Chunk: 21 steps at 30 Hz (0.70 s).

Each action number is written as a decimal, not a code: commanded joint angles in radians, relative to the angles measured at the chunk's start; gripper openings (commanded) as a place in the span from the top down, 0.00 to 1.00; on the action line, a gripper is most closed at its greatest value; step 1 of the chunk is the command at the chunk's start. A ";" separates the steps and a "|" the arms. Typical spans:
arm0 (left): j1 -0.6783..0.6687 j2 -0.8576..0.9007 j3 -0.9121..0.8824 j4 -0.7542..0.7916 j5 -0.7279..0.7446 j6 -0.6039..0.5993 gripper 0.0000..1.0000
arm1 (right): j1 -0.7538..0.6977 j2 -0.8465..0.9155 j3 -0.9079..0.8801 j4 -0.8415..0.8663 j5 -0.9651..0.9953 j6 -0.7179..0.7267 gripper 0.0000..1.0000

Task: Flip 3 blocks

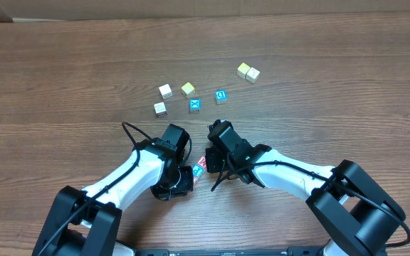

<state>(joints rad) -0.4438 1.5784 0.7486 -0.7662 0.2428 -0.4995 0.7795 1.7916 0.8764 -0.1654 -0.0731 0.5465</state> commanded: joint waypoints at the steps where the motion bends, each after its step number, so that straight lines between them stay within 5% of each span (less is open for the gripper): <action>1: -0.015 0.004 0.021 0.016 0.017 0.022 0.96 | 0.008 0.008 0.013 0.006 -0.032 0.002 0.96; 21: -0.041 0.003 0.021 0.018 0.013 0.022 0.96 | 0.008 0.008 0.013 -0.002 -0.033 0.002 0.96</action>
<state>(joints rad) -0.4786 1.5784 0.7509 -0.7506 0.2440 -0.4965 0.7822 1.7927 0.8768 -0.1711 -0.0948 0.5468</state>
